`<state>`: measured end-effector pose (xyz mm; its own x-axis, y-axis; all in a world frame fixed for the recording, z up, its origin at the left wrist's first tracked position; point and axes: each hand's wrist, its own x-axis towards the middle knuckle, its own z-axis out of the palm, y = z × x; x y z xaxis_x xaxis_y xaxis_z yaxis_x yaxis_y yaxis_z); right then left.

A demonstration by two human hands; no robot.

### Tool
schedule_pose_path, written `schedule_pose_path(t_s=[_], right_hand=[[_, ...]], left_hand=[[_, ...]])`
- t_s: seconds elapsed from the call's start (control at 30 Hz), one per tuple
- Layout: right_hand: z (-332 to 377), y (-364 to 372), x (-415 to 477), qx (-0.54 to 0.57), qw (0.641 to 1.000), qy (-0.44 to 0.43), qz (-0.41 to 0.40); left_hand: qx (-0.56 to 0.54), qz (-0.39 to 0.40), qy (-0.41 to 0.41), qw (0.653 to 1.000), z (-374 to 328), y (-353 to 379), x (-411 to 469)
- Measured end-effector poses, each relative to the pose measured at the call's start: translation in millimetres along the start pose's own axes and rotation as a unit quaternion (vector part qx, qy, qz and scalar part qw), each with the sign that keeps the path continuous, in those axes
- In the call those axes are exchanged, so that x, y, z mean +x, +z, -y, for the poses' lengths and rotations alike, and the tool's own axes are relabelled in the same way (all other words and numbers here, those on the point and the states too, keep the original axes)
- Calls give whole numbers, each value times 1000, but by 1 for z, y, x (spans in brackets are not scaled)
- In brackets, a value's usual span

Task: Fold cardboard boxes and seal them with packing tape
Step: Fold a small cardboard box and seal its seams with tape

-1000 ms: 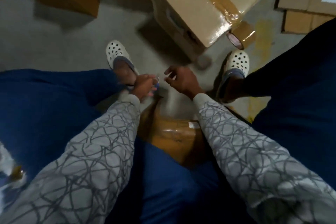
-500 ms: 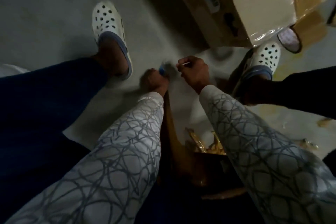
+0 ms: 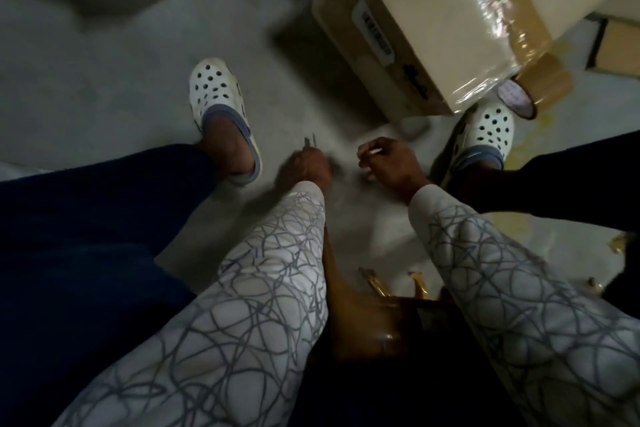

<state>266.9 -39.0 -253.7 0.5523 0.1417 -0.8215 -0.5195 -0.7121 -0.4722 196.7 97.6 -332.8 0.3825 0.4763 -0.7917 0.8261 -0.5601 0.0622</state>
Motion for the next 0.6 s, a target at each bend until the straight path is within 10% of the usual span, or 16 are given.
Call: schedule_pose_path(t_s=[0.33, 0.6], right_hand=[[15, -67, -97, 32, 986, -103, -126], [8, -166, -191, 188, 957, -173, -138]], left_hand=[[-284, 124, 189, 932, -93, -101, -146], [-255, 150, 303, 906, -143, -123, -265]])
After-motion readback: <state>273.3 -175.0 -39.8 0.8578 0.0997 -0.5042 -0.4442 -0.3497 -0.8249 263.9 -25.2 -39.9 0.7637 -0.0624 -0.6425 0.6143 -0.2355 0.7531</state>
